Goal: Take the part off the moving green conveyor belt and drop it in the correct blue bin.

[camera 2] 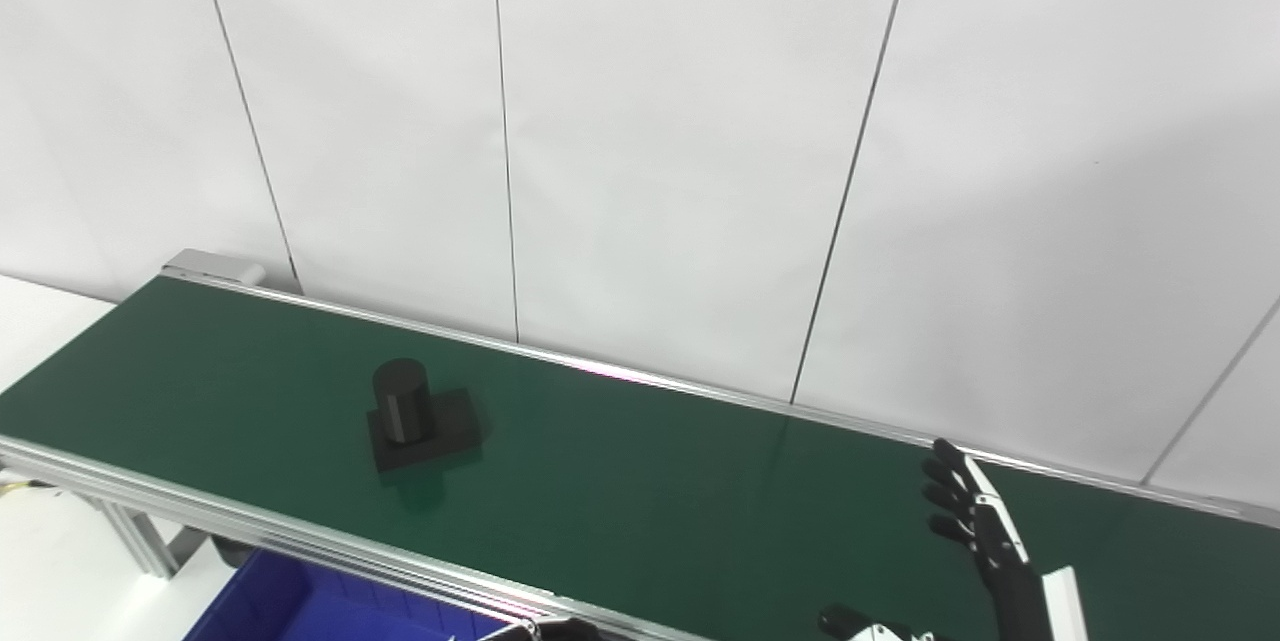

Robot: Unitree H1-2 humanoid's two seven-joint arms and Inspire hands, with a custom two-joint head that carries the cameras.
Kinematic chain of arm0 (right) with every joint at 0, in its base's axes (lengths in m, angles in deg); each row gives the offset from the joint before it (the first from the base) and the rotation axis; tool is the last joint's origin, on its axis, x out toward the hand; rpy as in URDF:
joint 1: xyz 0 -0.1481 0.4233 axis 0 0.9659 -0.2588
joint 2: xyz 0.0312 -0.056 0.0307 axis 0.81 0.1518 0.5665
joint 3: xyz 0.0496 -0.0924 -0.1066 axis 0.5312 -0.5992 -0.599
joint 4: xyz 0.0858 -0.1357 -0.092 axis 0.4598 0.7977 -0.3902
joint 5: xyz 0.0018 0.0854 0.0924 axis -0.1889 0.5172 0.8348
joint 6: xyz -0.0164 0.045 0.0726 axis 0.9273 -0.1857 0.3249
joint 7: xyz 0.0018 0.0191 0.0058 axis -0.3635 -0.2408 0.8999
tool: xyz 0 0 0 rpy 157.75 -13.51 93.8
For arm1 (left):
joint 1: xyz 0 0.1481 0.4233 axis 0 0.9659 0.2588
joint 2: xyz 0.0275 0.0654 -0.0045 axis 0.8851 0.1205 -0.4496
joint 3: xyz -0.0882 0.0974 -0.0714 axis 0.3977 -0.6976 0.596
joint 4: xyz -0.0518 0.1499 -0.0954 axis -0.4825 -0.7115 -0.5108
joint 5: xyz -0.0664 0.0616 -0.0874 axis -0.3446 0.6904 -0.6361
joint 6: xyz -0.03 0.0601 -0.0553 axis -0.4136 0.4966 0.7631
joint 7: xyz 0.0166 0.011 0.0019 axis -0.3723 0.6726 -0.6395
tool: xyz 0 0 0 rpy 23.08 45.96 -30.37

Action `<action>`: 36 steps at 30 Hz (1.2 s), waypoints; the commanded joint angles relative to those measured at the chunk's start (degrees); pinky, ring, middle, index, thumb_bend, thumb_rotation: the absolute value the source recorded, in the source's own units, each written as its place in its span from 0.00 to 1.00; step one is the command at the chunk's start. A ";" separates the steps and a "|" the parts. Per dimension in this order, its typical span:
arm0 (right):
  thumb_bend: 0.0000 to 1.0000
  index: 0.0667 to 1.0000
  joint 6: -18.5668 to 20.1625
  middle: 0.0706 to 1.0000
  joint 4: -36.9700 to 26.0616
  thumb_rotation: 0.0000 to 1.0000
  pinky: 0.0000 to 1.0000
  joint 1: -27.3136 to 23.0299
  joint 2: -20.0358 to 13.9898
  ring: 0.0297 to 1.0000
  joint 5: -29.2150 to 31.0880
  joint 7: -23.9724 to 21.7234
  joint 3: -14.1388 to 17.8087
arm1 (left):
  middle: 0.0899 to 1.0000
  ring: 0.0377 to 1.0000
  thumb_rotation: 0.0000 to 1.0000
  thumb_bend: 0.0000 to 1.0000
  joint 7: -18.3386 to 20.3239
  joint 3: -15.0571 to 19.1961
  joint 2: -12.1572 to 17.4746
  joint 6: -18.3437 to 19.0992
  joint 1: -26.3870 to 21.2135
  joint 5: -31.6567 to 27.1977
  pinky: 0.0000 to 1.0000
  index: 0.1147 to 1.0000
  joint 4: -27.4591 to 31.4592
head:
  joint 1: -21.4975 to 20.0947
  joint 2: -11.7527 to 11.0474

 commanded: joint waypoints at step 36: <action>0.93 0.92 -2.15 0.88 1.84 0.41 0.85 -3.91 0.96 0.86 -2.03 1.52 -1.26 | 0.77 0.75 0.09 0.98 4.80 3.74 -0.06 -2.20 -0.91 -3.27 0.73 0.76 1.63 | -10.33 2.74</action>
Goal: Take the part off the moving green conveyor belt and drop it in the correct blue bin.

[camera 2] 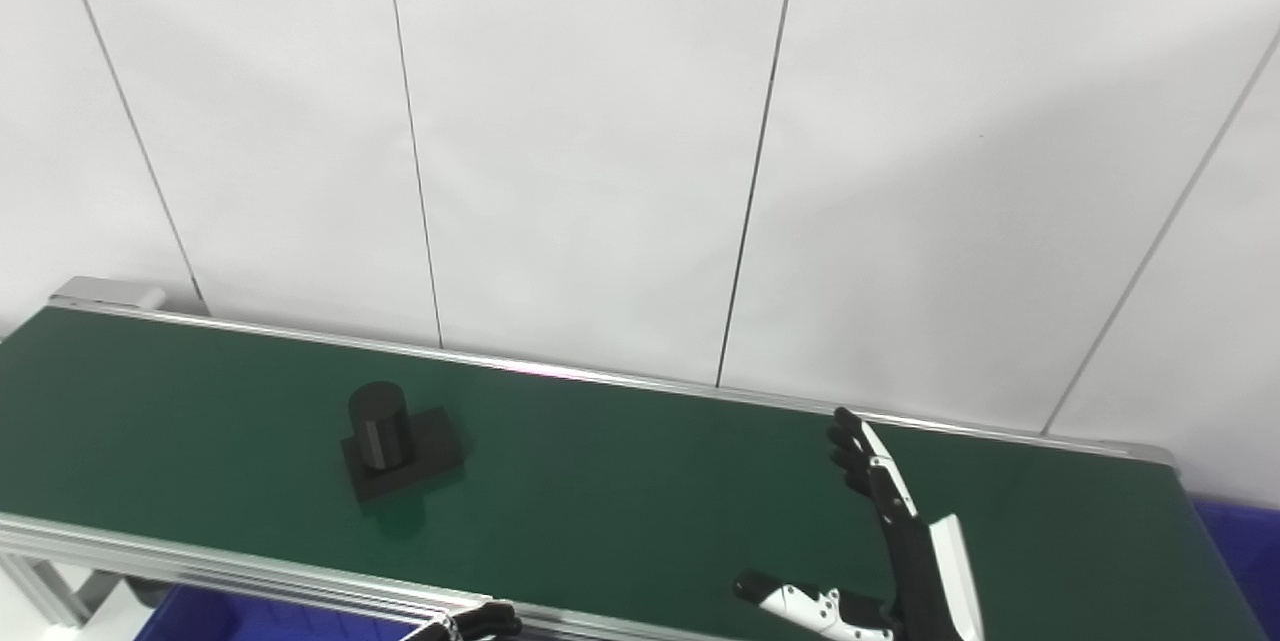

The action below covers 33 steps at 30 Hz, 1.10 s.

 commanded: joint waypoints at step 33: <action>0.97 0.93 4.23 0.87 10.82 0.41 0.83 -15.37 -0.66 0.87 -3.96 -1.75 -2.59 | 0.77 0.71 0.10 1.00 7.81 4.34 -0.43 -2.20 -0.71 -4.36 0.70 0.75 1.67 | -3.95 2.71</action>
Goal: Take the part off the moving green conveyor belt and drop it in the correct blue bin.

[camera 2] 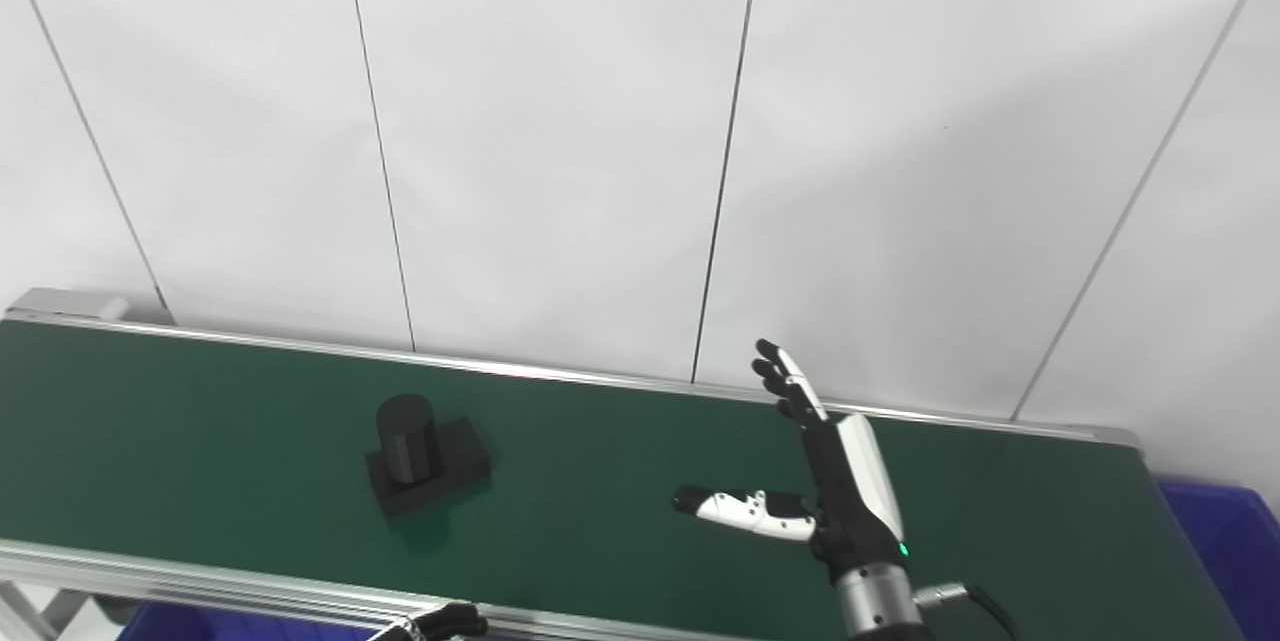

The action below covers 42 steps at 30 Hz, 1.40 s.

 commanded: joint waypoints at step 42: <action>1.00 0.97 -0.16 0.94 19.81 0.41 0.74 -18.00 4.04 0.88 -7.10 -1.12 -11.74 | 0.76 0.70 0.11 1.00 5.30 2.86 -0.61 -2.20 -0.62 -2.31 0.70 0.77 2.07 | -0.75 0.99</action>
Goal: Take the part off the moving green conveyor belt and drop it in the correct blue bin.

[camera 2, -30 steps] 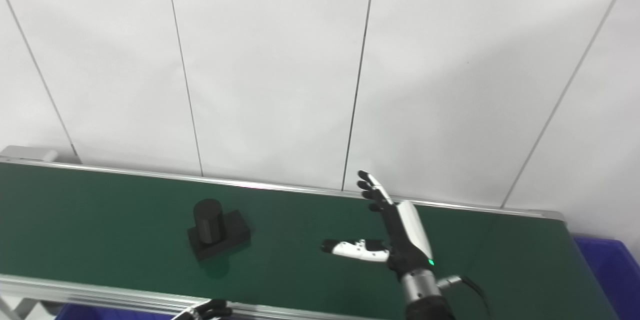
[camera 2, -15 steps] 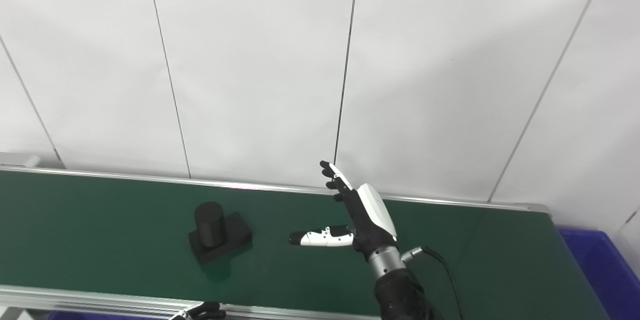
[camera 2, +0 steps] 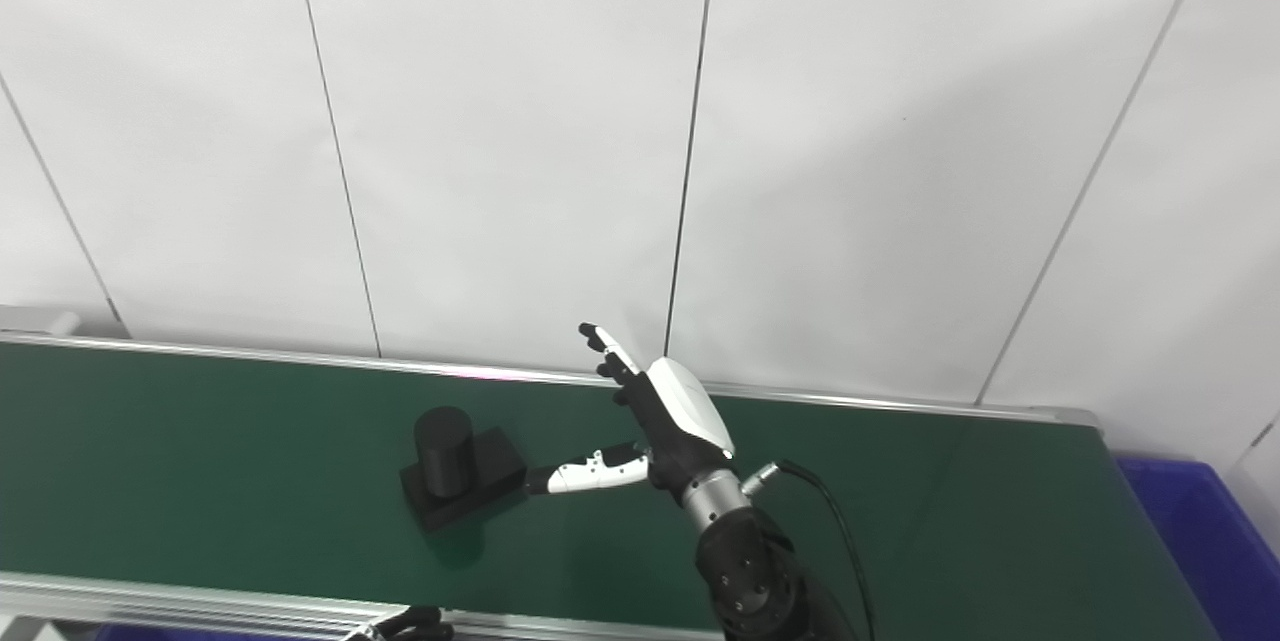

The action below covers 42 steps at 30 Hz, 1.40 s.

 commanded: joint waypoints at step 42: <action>0.99 0.96 -4.85 0.91 22.48 0.21 0.79 -11.32 3.85 0.88 -4.92 2.45 -9.86 | 0.79 0.72 0.14 0.96 0.60 -1.13 0.29 -2.19 2.40 -2.35 0.75 0.79 4.99 | 1.21 2.26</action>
